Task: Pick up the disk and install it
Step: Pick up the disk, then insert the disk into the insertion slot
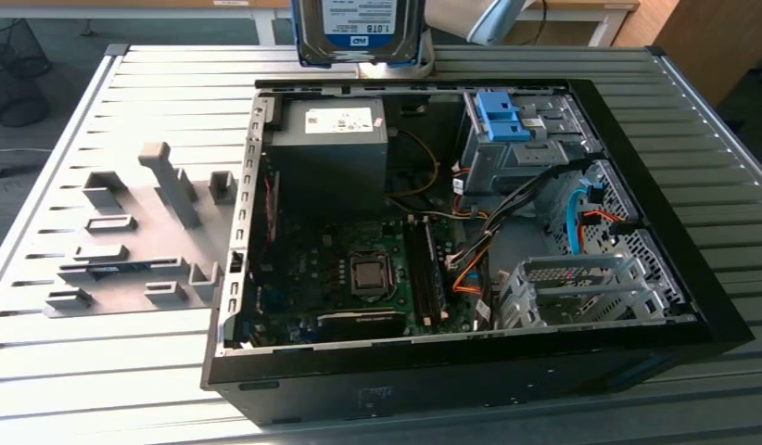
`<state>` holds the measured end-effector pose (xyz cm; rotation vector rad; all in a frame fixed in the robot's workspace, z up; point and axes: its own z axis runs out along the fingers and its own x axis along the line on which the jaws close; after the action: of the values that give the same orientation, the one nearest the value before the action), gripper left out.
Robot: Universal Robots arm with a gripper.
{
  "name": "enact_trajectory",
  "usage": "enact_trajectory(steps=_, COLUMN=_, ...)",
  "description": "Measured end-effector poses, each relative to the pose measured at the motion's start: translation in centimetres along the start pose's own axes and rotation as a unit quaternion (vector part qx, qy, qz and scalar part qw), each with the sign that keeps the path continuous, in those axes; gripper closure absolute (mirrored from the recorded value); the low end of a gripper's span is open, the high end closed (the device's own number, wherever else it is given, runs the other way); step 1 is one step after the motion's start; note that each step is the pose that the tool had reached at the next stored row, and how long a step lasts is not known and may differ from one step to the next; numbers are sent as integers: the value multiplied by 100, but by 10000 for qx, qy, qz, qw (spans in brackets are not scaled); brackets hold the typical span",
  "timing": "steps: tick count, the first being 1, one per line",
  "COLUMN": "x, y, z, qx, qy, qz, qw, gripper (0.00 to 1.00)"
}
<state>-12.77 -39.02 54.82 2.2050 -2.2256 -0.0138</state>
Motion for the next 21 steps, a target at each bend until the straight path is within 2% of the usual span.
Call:
enact_trajectory(steps=4, x=11, y=-1, z=0, qx=0, qy=1, qz=-1, qw=10000, gripper=63)
enact_trajectory(steps=10, x=76, y=-1, z=1, qx=1, qy=3, qz=0, qw=10000, gripper=63)
enact_trajectory(steps=16, x=79, y=-57, z=2, qx=0, qy=3, qz=0, qw=10000, gripper=63)
enact_trajectory(steps=21, x=79, y=-64, z=2, qx=0, qy=3, qz=0, qw=10000, gripper=63)
